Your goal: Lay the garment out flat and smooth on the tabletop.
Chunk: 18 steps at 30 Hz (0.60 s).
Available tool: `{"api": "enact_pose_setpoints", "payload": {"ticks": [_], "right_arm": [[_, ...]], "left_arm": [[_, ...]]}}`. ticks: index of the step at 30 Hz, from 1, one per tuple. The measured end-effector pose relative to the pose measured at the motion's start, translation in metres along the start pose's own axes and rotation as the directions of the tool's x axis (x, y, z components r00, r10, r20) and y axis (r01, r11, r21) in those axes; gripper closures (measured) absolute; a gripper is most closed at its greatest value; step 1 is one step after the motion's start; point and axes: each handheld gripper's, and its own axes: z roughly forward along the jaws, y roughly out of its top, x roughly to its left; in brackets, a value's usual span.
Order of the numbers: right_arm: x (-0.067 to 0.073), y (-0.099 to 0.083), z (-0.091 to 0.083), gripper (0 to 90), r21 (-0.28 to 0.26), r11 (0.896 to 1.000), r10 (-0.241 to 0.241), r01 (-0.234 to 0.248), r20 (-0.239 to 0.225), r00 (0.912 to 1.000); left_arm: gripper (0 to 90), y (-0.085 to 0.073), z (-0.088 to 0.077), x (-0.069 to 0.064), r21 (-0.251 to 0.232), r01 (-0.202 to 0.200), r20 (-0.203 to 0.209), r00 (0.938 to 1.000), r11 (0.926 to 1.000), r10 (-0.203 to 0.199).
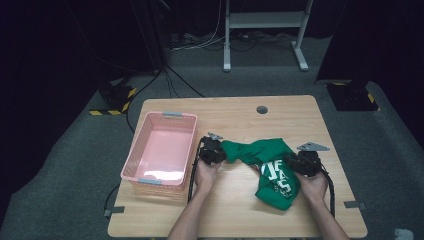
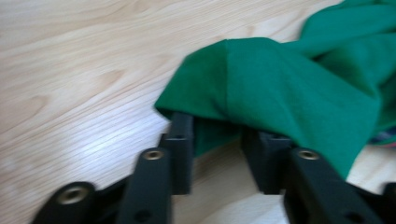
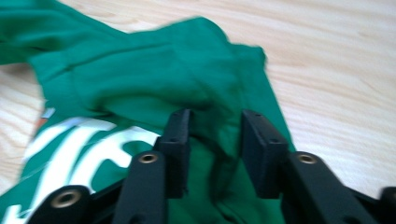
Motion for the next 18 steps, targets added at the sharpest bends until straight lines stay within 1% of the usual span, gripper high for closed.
{"api": "enact_pose_setpoints", "payload": {"ticks": [1,3,5,7,9,10,12,13,15,17,18], "right_arm": [[0.002,0.001,-0.001,60.2,-0.007,1.000,-0.017,0.017,-0.004,0.9999],[0.006,0.002,-0.001,57.7,-0.014,0.999,-0.042,0.042,0.002,0.9991],[0.009,0.004,-0.002,55.9,-0.025,0.998,-0.058,0.058,-0.003,0.9983],[0.011,0.006,-0.001,54.5,-0.032,0.997,-0.068,0.068,-0.006,0.9977],[0.013,0.007,0.000,54.8,-0.035,0.996,-0.081,0.081,-0.003,0.9967],[0.013,0.008,0.001,56.7,-0.034,0.996,-0.087,0.087,-0.002,0.9962],[0.014,0.008,0.002,65.6,-0.032,0.995,-0.094,0.094,-0.004,0.9955],[0.014,0.008,0.002,70.6,-0.027,0.995,-0.096,0.095,-0.013,0.9953],[0.012,0.007,0.003,79.5,-0.019,0.996,-0.090,0.089,-0.029,0.9955],[0.009,0.007,0.002,83.7,-0.024,0.996,-0.082,0.082,-0.032,0.9961],[0.008,0.007,0.001,84.7,-0.030,0.996,-0.079,0.078,-0.029,0.9964]], "left_arm": [[57.7,0.000,-0.001,-0.002,-0.007,-0.006,0.008,0.9999,1.0000,0.006],[52.3,0.001,-0.003,-0.005,-0.027,-0.009,0.016,0.9998,0.9996,0.009],[50.4,0.002,-0.005,-0.006,-0.057,-0.006,0.037,0.9993,0.9984,0.008],[50.4,0.004,-0.005,-0.008,-0.081,0.000,0.052,0.9986,0.9967,0.004],[55.1,0.006,-0.005,-0.008,-0.095,0.009,0.081,0.9967,0.9954,-0.001],[57.9,0.006,-0.006,-0.008,-0.105,0.022,0.102,0.9947,0.9942,-0.011],[65.6,0.007,-0.007,-0.006,-0.116,0.051,0.140,0.9895,0.9919,-0.034],[70.0,0.008,-0.008,-0.005,-0.121,0.060,0.154,0.9873,0.9908,-0.041],[76.3,0.009,-0.009,-0.003,-0.128,0.073,0.168,0.9844,0.9891,-0.051],[80.3,0.010,-0.011,-0.001,-0.129,0.085,0.179,0.9820,0.9880,-0.061],[82.2,0.010,-0.012,0.001,-0.132,0.089,0.176,0.9823,0.9872,-0.065]]}}
